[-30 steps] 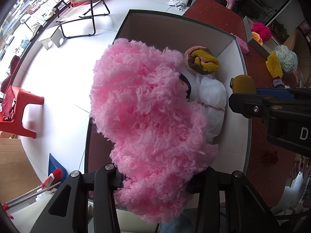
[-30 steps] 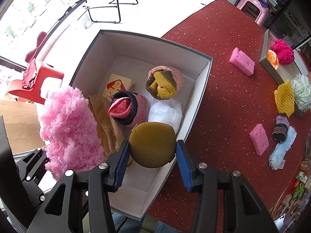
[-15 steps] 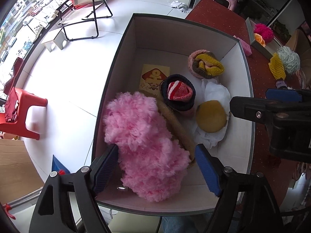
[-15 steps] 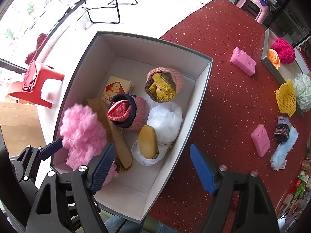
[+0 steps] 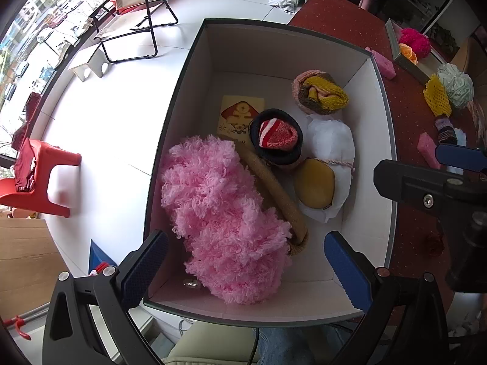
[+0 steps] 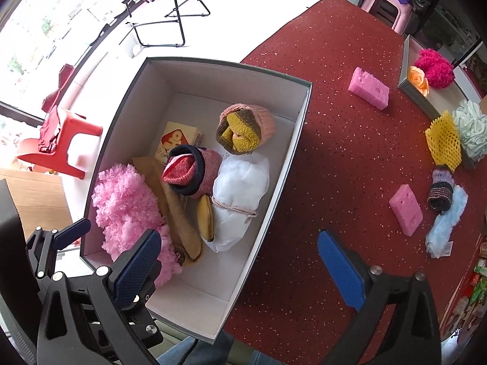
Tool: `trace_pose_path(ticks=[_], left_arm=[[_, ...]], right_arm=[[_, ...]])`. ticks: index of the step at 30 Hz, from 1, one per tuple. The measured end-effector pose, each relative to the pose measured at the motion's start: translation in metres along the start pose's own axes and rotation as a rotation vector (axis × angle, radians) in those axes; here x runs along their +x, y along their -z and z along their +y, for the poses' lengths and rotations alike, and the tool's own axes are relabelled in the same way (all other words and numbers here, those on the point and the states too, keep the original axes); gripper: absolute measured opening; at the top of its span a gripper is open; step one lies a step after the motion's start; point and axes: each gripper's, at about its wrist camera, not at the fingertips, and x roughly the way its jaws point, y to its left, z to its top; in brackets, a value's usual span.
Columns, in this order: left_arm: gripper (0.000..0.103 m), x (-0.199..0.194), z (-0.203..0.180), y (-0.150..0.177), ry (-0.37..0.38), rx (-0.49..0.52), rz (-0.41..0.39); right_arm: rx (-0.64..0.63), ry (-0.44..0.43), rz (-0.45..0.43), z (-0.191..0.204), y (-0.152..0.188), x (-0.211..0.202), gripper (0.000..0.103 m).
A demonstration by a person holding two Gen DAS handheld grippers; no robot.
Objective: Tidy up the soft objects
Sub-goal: 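Open both grippers to drop the yarn and pad into the box, then move the left tool to the pink sponge while the right tool reaches the red fabric rose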
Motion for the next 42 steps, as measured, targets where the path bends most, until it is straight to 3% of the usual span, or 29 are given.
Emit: trace_pose_path(ticks=[19, 33, 42], left_arm=[[0.103, -0.025, 0.006, 0.018, -0.044, 0.028, 0.010], [0.103, -0.037, 0.019, 0.010, -0.103, 0.041, -0.010], [0.103, -0.045, 0.007, 0.005, -0.144, 0.096, -0.028]], right_arm=[[0.025, -0.038, 0.008, 0.010, 0.022, -0.019, 0.103], [0.060, -0.036, 0.005, 0.011, 0.028, -0.020, 0.103], [0.071, -0.056, -0.006, 0.006, 0.025, -0.023, 0.103]])
